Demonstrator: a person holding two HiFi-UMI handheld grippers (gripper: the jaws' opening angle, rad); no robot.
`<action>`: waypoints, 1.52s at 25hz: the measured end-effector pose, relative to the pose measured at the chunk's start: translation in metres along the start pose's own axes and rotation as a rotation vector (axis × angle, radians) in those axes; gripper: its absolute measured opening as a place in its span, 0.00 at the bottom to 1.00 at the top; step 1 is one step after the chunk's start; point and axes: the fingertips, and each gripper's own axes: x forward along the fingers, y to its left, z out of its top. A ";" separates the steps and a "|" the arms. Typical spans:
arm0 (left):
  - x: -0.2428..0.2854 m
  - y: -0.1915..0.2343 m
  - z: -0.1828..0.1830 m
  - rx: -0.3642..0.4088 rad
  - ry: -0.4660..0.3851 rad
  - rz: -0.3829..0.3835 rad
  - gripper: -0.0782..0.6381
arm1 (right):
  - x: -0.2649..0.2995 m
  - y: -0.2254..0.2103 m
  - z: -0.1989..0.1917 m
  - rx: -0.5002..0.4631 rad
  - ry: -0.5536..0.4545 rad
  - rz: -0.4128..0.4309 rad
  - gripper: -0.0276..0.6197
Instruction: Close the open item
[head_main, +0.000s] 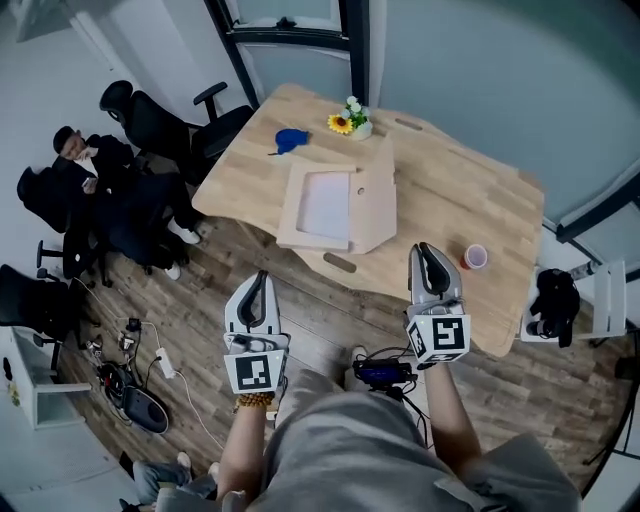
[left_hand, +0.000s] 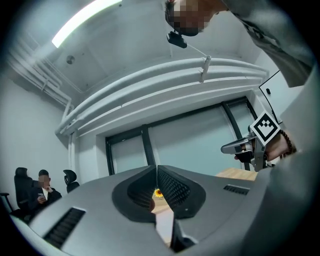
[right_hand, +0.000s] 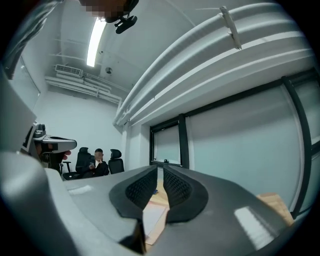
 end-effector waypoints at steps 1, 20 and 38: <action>0.007 0.005 -0.008 -0.008 0.010 -0.004 0.12 | 0.007 -0.001 -0.005 -0.003 0.017 0.002 0.12; 0.138 0.085 -0.257 -0.110 0.310 -0.539 0.43 | 0.106 -0.017 -0.137 -0.105 0.449 -0.138 0.35; 0.162 0.052 -0.405 -0.042 0.604 -0.762 0.45 | 0.113 -0.030 -0.199 0.031 0.585 -0.220 0.19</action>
